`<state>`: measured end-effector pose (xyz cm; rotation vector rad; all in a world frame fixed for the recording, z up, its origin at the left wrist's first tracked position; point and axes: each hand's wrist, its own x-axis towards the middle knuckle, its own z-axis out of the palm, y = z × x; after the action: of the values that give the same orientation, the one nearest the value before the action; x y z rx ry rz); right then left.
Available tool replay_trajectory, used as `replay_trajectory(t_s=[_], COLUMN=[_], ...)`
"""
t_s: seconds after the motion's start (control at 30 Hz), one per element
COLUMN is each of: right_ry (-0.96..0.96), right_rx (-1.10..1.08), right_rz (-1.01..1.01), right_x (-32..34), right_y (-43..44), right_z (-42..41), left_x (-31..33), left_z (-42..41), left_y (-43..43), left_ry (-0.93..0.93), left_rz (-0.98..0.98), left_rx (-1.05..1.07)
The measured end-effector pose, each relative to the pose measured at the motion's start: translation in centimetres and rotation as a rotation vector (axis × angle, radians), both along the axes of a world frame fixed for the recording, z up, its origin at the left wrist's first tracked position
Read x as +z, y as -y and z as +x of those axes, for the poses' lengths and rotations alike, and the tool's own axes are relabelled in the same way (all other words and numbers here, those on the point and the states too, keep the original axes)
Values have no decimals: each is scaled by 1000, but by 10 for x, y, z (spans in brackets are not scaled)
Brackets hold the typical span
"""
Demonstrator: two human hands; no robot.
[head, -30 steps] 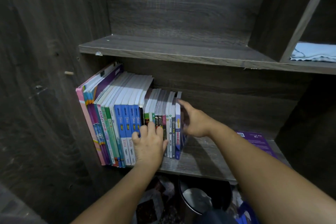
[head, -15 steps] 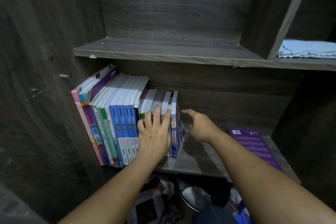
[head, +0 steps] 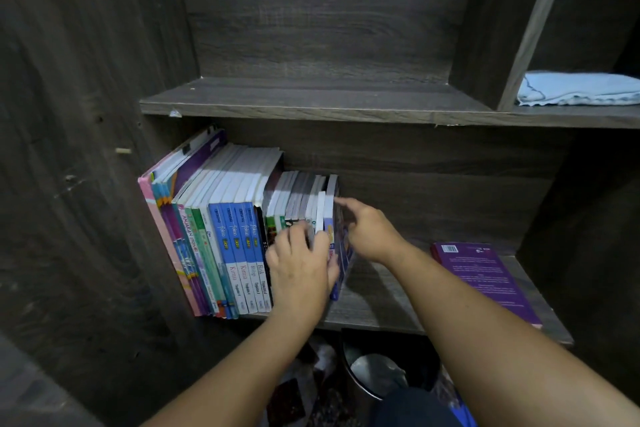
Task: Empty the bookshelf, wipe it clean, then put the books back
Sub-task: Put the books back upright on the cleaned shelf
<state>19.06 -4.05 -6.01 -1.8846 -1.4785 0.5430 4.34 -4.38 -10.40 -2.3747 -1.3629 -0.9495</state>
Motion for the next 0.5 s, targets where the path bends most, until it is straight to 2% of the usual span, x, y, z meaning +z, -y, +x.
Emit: replay_trajectory(t_s=[0.1,0.2,0.33,0.5], right_ry=[-103,-160,-323,-432], right_rx=[4,25,42,-81], right_rz=[7,-25,-60,-64], right_x=[-3,-5,-1,0], right_y=[-6,-10,-10,-20], right_z=[0,3,3,-9], left_x=[-9,0,27,42], left_z=[-5,-5,-11,-29], left_y=[12,17,30,47], left_ry=[140,178,78,-45], left_rz=[-225,-391,-379,-413], left_rx=[-107,-124,-73,-30])
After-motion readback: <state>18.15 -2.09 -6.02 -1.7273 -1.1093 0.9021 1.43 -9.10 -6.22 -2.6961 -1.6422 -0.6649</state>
